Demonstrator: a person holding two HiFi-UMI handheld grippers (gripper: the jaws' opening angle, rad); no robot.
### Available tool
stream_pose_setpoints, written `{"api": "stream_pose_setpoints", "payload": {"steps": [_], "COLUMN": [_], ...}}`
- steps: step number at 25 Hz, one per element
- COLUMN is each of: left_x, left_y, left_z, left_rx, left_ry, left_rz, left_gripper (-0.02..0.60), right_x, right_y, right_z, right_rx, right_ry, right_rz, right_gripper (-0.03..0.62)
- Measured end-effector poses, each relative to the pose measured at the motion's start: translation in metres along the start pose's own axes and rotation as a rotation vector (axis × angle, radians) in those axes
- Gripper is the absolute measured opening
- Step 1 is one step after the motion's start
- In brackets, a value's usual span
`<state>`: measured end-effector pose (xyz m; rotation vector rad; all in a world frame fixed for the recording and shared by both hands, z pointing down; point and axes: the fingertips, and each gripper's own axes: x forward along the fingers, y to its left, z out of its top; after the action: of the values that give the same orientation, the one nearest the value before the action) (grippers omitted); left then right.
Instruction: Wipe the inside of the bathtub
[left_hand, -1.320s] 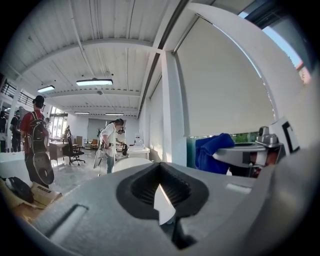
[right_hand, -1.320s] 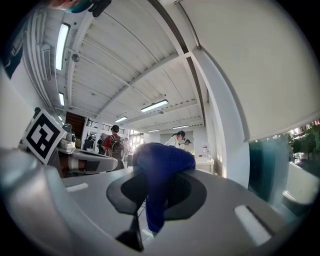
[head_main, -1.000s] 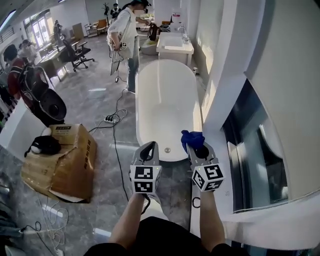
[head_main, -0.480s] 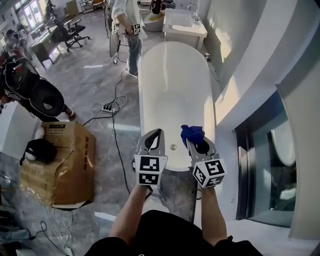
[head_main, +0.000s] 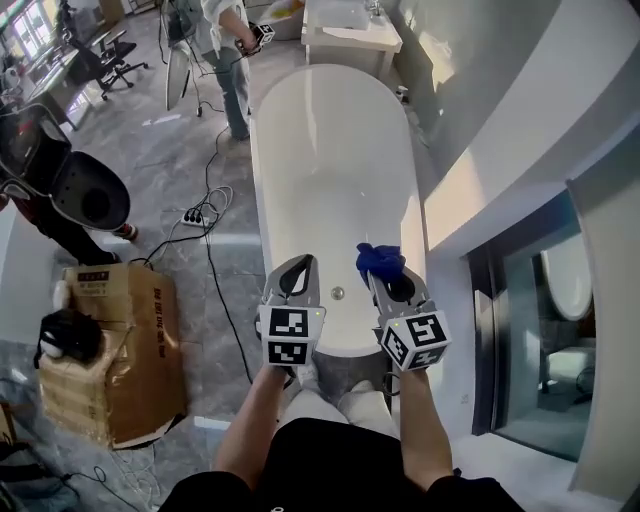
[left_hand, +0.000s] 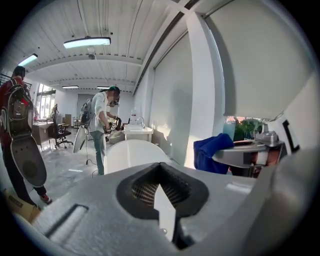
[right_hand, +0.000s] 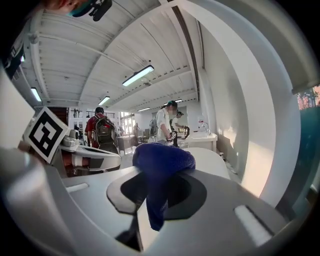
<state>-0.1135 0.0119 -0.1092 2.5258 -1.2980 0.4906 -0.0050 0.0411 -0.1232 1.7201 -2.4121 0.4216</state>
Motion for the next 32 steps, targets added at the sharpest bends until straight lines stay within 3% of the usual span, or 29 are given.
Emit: {"api": "stream_pose_setpoints", "payload": {"steps": [5, 10, 14, 18, 22, 26, 32], "left_x": [0.045, 0.086, 0.122, 0.155, 0.185, 0.220, 0.267], "left_y": [-0.014, -0.018, -0.017, -0.013, 0.009, 0.032, 0.041], "left_z": [-0.006, -0.017, -0.037, -0.074, -0.116, -0.165, -0.238], "left_rx": [-0.003, 0.056, -0.015, -0.076, -0.097, -0.029, -0.072], "left_ry": [0.046, 0.104, 0.131, 0.183, 0.247, 0.333, 0.425], "left_rz": [-0.009, 0.071, 0.091, 0.115, 0.082, 0.069, 0.031], "left_gripper": [0.003, 0.003, 0.003, 0.003, 0.003, 0.003, 0.003], "right_x": [0.013, 0.041, 0.072, 0.091, 0.121, 0.150, 0.189], "right_y": [-0.041, -0.080, -0.118, -0.139, -0.135, -0.137, -0.153], "right_z": [-0.018, -0.039, -0.068, -0.109, -0.151, -0.196, -0.261], "right_rx": [0.032, 0.059, 0.106, 0.130, 0.157, 0.191, 0.191], "right_ry": [0.032, 0.057, 0.080, 0.145, 0.199, 0.253, 0.315], "right_rz": [-0.003, 0.076, 0.106, 0.144, 0.129, 0.103, 0.081], "right_gripper": [0.067, 0.067, 0.067, 0.067, 0.067, 0.067, 0.067]}}
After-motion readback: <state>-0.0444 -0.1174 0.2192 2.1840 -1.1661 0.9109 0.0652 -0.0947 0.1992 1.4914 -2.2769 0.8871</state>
